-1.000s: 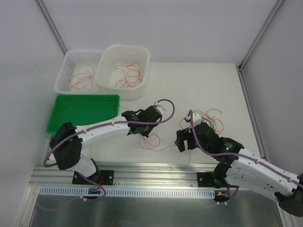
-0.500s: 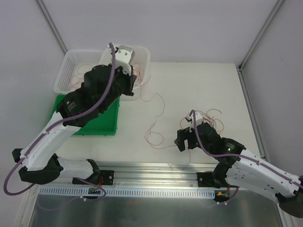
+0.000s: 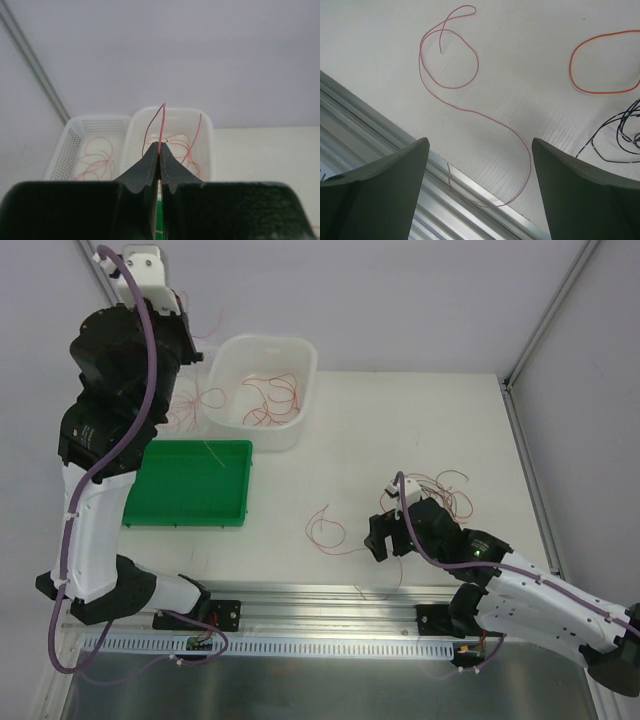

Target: Untangle the cables

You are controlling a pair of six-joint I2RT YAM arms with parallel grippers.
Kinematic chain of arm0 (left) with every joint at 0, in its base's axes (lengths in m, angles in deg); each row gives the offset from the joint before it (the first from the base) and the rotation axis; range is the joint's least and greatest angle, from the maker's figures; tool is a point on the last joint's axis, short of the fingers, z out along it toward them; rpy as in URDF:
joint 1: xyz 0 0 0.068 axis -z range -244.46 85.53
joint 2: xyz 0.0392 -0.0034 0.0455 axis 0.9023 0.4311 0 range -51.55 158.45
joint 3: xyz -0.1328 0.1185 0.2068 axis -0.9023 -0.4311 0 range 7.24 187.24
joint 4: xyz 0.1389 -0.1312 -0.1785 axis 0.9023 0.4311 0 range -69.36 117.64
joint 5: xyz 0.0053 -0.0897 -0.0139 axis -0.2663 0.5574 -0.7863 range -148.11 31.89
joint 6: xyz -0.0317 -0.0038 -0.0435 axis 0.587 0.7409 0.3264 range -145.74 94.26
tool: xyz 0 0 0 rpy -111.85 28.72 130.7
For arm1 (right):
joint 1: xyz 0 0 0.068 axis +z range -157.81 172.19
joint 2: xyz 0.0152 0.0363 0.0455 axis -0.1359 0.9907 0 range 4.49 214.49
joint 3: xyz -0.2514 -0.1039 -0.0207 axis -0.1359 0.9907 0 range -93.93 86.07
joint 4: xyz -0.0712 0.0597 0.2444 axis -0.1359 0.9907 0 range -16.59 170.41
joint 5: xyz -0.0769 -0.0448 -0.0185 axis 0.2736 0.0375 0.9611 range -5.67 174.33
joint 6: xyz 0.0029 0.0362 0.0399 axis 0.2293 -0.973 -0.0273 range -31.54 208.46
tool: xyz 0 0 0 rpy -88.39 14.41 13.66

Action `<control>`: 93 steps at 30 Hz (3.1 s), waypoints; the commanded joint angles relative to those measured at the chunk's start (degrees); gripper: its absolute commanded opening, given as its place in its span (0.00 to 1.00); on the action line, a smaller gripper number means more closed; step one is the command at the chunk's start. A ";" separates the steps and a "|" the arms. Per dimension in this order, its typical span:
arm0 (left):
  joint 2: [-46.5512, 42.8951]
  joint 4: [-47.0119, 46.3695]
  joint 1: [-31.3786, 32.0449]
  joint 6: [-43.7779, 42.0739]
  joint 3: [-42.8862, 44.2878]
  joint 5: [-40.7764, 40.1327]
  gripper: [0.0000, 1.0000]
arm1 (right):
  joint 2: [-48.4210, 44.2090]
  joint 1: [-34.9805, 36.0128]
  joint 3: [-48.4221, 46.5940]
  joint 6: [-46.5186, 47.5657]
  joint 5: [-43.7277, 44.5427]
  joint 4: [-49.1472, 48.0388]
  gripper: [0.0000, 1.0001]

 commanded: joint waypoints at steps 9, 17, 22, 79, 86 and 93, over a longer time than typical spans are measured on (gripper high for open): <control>10.23 -7.01 -25.38 6.42 3.25 8.00 0.00 | 3.06 0.30 -1.84 1.08 -2.35 -1.86 0.88; 24.48 -11.14 -35.84 7.48 10.19 8.71 0.00 | 6.14 0.13 -2.90 1.96 -4.37 -2.21 0.88; 33.18 -13.43 -38.57 8.80 10.90 11.87 0.03 | 8.34 0.21 -3.60 2.40 -6.04 -2.21 0.88; 21.67 -10.62 21.89 41.76 -63.37 11.96 0.48 | -8.18 0.21 -2.11 -2.26 7.58 9.83 0.90; 21.68 -10.62 22.33 41.41 -63.63 11.79 0.04 | -8.27 0.13 -1.93 -2.00 8.02 10.09 0.91; 13.16 -7.46 22.24 35.36 -60.21 6.36 0.00 | -8.44 0.13 -1.32 -2.26 8.46 9.92 0.91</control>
